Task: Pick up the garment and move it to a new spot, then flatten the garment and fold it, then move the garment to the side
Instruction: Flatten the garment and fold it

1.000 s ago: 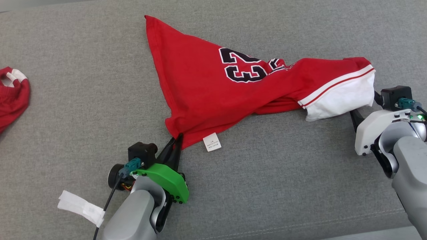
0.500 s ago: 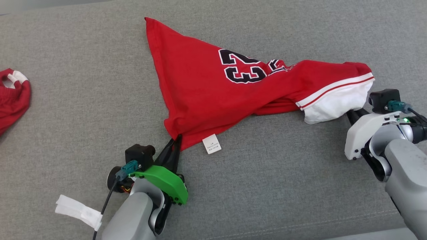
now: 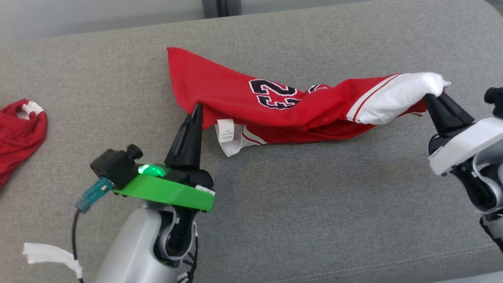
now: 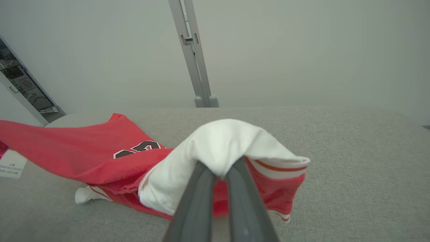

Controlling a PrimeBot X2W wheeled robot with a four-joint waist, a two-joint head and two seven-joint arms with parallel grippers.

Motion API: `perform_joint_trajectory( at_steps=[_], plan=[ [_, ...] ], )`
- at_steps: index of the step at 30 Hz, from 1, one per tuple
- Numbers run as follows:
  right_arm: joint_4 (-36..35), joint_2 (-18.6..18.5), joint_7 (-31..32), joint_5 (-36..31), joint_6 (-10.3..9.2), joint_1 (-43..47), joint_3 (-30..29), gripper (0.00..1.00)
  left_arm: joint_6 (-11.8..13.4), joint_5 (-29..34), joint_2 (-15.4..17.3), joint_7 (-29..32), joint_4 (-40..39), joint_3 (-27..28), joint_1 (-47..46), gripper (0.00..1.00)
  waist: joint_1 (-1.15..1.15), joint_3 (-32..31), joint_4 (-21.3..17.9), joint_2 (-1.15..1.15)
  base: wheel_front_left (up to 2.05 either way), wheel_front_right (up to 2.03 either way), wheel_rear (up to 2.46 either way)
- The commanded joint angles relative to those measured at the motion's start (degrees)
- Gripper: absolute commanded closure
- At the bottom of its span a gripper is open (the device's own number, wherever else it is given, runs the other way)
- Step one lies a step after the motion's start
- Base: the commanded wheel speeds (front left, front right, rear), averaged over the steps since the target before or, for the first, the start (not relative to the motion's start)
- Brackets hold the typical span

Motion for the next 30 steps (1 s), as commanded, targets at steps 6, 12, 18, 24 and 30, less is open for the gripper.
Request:
perform_joint_trajectory(
  at_steps=[6, 12, 18, 24, 30],
  plan=[
    [-12.35, 1.41, 6.64, 1.85, -0.03, -1.07, -8.95, 1.0, -0.25, -6.75, 4.41, 5.99, -10.08, 2.46, -6.12, 1.0, 0.0, -1.3, -0.49, 0.0, 0.0, 0.0, 0.0],
    [-18.67, 4.57, 12.82, 1.26, -0.03, -7.78, -14.06, 1.0, 0.34, -11.7, 6.98, 12.92, -14.13, 5.85, -16.15, 1.0, 0.0, 0.38, -0.95, 0.0, 0.0, 0.0, 0.0],
    [-14.4, 8.02, 18.06, 1.09, -0.03, -18.04, -13.49, 1.0, 1.87, -12.11, 8.95, 16.6, -9.49, 8.11, -27.21, 1.0, 0.0, 6.48, -2.63, 0.0, 0.0, 0.0, 0.0],
    [-1.62, 12.38, 15.5, -3.09, -0.02, -33.67, -10.29, 1.0, 1.65, -9.68, 10.13, 14.74, -1.83, 10.24, -39.25, 1.0, 0.0, 15.76, -5.16, 0.0, 0.0, 0.0, 0.0],
    [11.08, 17.22, 0.82, -8.64, -0.03, -51.89, -11.78, 1.0, 0.76, -7.75, 9.96, 5.95, 6.36, 13.89, -51.84, 1.0, 0.0, 20.64, -6.18, 0.0, 0.0, 0.0, 0.0]
  ],
)
